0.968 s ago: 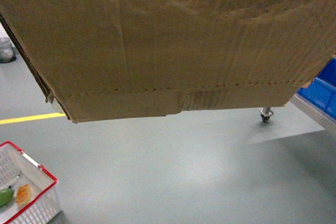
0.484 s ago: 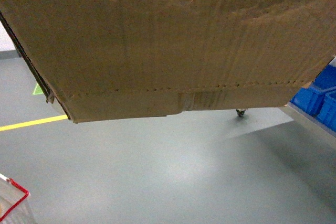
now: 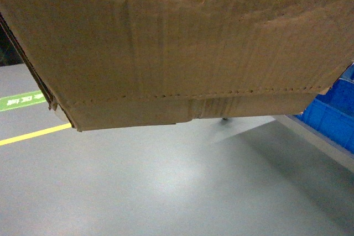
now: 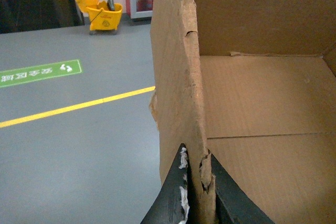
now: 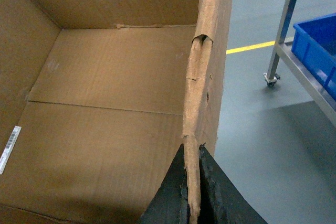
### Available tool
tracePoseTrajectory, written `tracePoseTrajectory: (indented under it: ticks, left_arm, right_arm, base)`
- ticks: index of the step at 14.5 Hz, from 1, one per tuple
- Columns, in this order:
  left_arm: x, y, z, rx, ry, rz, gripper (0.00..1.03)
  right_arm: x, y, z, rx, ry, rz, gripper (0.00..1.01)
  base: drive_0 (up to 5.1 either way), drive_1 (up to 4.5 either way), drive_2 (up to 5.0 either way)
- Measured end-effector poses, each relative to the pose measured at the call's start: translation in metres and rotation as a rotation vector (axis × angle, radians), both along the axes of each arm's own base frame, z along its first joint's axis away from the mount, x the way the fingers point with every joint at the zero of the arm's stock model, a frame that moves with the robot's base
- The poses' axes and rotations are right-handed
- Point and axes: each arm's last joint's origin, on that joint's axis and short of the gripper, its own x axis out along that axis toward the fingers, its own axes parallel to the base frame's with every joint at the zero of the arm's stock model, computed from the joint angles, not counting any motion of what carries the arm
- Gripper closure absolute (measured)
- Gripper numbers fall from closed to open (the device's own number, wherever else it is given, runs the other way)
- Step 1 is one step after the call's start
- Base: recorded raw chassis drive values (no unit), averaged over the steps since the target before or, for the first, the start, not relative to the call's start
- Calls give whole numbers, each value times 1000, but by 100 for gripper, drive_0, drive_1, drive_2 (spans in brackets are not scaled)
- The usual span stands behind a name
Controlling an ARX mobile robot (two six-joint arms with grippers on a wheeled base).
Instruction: Sort boxes to right shelf from conveyor
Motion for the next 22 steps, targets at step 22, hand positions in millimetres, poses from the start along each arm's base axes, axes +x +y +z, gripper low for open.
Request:
tracePoseTrajectory:
  ticks: [22]
  left_arm:
    - [1, 0, -1, 1, 2, 0, 100]
  right_arm:
    - [2, 0, -2, 0, 3, 2, 99]
  base:
    - [-136, 6, -279]
